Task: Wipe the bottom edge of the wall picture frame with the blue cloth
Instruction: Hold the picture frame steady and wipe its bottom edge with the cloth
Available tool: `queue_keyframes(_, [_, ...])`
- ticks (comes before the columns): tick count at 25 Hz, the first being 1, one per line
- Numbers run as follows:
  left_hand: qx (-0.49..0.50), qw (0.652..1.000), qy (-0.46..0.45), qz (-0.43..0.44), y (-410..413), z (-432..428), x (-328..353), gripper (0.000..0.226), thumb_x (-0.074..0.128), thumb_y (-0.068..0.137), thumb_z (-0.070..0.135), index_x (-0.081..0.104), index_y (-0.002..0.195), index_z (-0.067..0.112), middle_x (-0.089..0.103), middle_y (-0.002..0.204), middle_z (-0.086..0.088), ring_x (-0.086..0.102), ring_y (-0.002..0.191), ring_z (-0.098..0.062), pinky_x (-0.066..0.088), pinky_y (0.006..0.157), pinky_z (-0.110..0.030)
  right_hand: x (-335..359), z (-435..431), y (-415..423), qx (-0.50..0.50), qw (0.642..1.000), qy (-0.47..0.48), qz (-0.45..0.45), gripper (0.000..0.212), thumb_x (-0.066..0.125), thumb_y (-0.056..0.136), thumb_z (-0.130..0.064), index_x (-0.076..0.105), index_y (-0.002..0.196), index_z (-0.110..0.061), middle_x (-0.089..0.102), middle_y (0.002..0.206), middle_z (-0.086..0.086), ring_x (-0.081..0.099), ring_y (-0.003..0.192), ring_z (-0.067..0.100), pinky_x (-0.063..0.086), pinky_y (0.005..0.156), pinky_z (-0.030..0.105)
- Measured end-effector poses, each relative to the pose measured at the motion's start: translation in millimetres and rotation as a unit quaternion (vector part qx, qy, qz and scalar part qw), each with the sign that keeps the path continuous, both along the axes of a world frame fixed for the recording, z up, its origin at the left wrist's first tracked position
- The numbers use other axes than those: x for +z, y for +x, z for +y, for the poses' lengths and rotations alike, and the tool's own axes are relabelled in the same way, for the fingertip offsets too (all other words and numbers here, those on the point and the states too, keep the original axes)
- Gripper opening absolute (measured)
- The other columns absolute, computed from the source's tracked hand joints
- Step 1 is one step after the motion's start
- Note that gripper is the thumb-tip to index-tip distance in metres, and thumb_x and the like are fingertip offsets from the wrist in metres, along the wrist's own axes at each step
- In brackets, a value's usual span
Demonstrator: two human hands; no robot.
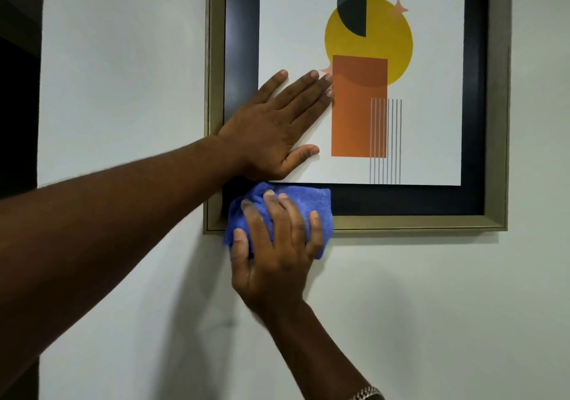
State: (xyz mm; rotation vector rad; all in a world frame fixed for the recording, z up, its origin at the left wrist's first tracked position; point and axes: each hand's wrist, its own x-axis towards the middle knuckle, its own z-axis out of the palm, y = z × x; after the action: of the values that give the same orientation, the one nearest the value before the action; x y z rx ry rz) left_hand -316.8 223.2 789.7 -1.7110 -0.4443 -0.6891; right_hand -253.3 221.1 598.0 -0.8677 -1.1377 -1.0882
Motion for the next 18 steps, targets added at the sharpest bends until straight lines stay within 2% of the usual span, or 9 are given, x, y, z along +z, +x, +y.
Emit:
queue_keyframes(3, [0.007,1.000,-0.007,0.007,-0.8,-0.8,0.3,0.079,0.016,0.094,0.059,0.004,0.155,0.009,0.004,0.166,-0.012,0.003,0.153,-0.026,0.007,0.125,-0.050,-2.9,-7.4,31.5,-0.005,0.999,0.016,-0.044,0.031,0.053,0.094,-0.041,0.067,0.114,-0.022,0.067,0.126,0.006,0.058,0.124,0.024,0.027,0.116,0.047])
queue_keyframes(7, [0.017,1.000,-0.010,0.003,0.3,-2.7,-1.2,0.079,0.015,0.094,0.058,0.003,0.155,0.009,0.004,0.166,-0.013,0.002,0.153,-0.027,0.006,0.125,-0.050,3.5,-15.9,93.7,-0.029,0.997,0.046,0.057,0.032,0.048,0.095,-0.036,0.071,0.097,-0.014,0.070,0.110,0.012,0.059,0.112,0.027,0.030,0.112,0.050])
queue_keyframes(9, [0.022,1.000,-0.010,-0.008,2.0,-3.7,-2.5,0.079,0.015,0.094,0.057,0.003,0.155,0.009,0.003,0.166,-0.012,0.002,0.153,-0.027,0.007,0.125,-0.051,8.3,-15.1,79.9,-0.021,0.991,0.035,0.124,0.031,0.047,0.095,-0.037,0.069,0.093,-0.015,0.070,0.107,0.010,0.058,0.111,0.028,0.027,0.113,0.048])
queue_keyframes(10, [0.023,1.000,-0.012,-0.013,2.8,-4.1,-3.6,0.079,0.015,0.094,0.057,0.002,0.155,0.009,0.003,0.166,-0.012,0.002,0.153,-0.027,0.008,0.125,-0.052,10.0,-13.8,62.6,-0.009,0.992,0.026,0.124,0.030,0.048,0.095,-0.039,0.069,0.093,-0.017,0.069,0.108,0.008,0.058,0.111,0.028,0.026,0.114,0.047])
queue_keyframes(14, [0.034,0.999,-0.018,-0.004,2.0,-6.3,-2.9,0.078,0.016,0.095,0.057,0.002,0.155,0.009,0.002,0.166,-0.013,0.001,0.153,-0.027,0.007,0.125,-0.052,5.2,-8.5,-2.5,0.025,1.000,-0.010,0.016,0.031,0.049,0.094,-0.046,0.067,0.105,-0.022,0.069,0.116,0.003,0.057,0.118,0.023,0.024,0.116,0.045])
queue_keyframes(18, [0.044,0.999,-0.020,0.002,1.1,-7.0,-0.6,0.079,0.016,0.095,0.058,0.001,0.155,0.010,0.002,0.166,-0.013,0.001,0.153,-0.027,0.006,0.125,-0.051,1.3,-16.0,53.3,-0.001,0.999,-0.003,-0.037,0.030,0.052,0.094,-0.043,0.070,0.105,-0.022,0.070,0.116,0.005,0.058,0.116,0.023,0.030,0.111,0.048])
